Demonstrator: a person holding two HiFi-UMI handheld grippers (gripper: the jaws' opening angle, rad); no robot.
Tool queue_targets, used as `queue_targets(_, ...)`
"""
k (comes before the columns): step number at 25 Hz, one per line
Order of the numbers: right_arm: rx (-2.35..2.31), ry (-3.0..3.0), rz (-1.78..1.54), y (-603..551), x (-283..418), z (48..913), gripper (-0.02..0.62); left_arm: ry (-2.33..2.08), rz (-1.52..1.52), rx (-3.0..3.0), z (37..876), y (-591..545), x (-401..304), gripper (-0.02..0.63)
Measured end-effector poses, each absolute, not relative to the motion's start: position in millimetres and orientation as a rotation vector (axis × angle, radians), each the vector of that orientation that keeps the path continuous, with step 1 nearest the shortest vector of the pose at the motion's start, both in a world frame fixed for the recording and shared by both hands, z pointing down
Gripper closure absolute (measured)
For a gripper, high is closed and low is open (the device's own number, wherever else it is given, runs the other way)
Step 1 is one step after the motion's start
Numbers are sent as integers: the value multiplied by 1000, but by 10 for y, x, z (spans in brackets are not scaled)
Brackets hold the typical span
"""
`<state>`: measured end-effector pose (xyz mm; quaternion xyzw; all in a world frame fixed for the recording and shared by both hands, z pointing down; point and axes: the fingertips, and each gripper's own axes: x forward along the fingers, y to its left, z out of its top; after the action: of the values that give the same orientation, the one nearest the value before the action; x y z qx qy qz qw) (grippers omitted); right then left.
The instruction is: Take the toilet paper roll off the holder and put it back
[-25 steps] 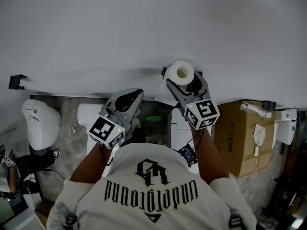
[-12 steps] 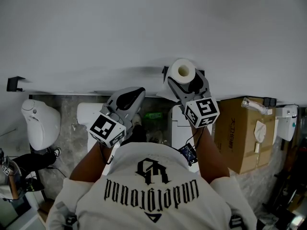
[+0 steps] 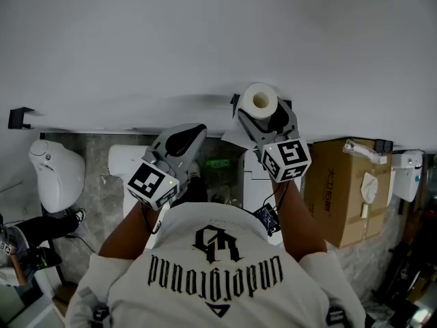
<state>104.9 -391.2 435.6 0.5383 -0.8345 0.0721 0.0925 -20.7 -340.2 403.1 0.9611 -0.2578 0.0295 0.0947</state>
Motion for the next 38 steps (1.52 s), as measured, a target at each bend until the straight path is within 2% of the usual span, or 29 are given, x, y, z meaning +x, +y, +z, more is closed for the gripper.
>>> queue_targets(20, 1637, -2451, 231, -3657, 1179, 4330, 253, -786, 63, 2866, 3982, -3168, -157, 594)
queue_targets(38, 1585, -2562, 104, -2980, 1259, 3951, 258, -874, 15, 2920, 3732, -2589, 7, 594)
